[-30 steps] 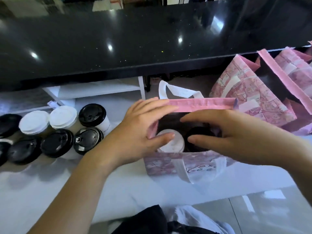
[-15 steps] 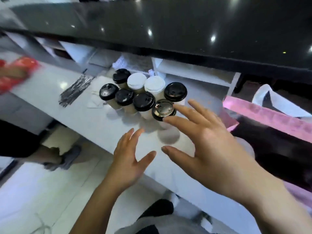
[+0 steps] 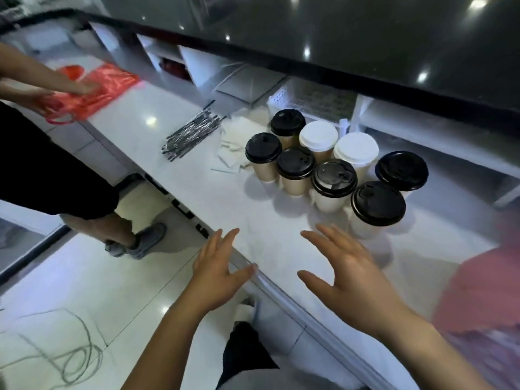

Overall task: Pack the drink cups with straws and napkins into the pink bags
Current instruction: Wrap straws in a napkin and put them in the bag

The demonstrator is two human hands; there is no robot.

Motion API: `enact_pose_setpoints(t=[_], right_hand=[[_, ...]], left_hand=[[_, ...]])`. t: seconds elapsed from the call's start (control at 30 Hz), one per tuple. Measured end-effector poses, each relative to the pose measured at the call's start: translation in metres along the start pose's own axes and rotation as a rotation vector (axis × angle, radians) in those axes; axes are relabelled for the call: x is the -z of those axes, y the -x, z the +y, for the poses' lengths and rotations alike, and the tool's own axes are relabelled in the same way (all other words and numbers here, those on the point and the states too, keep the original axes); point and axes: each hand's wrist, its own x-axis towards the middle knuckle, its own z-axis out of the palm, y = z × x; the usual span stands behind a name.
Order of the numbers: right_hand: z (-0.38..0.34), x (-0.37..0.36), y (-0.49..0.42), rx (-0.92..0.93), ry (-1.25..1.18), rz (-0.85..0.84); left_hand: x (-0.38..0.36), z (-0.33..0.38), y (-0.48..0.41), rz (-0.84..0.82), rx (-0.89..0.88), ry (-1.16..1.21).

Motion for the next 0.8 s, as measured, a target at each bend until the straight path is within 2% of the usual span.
enact_pose_setpoints(t=[0.17,0.3,0.47,0.57,0.7,0.8], right_hand=[[-0.019,-0.053,-0.059,-0.201,0.03,-0.001],[-0.045,-0.096,-0.109,-0.318,0.048,0.05],[-0.059,-0.138,-0.148,-0.477,0.097,0.142],[-0.055,-0.16,-0.155,-0.548,0.186,0.108],[-0.052,-0.174,-0.156,-0.578,0.265,0.14],[-0.052,-0.175,-0.157,-0.579,0.269,0.18]], left_hand=[[0.04,-0.046,-0.104,-0.058,-0.062,-0.059],[0.066,-0.084,-0.174,-0.025,-0.193,-0.226],[0.073,-0.115,-0.206,-0.128,-0.3,-0.423],[0.081,-0.118,-0.219,-0.118,-0.345,-0.329],[0.105,-0.101,-0.272,0.061,-0.453,-0.054],[0.127,-0.072,-0.322,0.11,-0.551,0.045]])
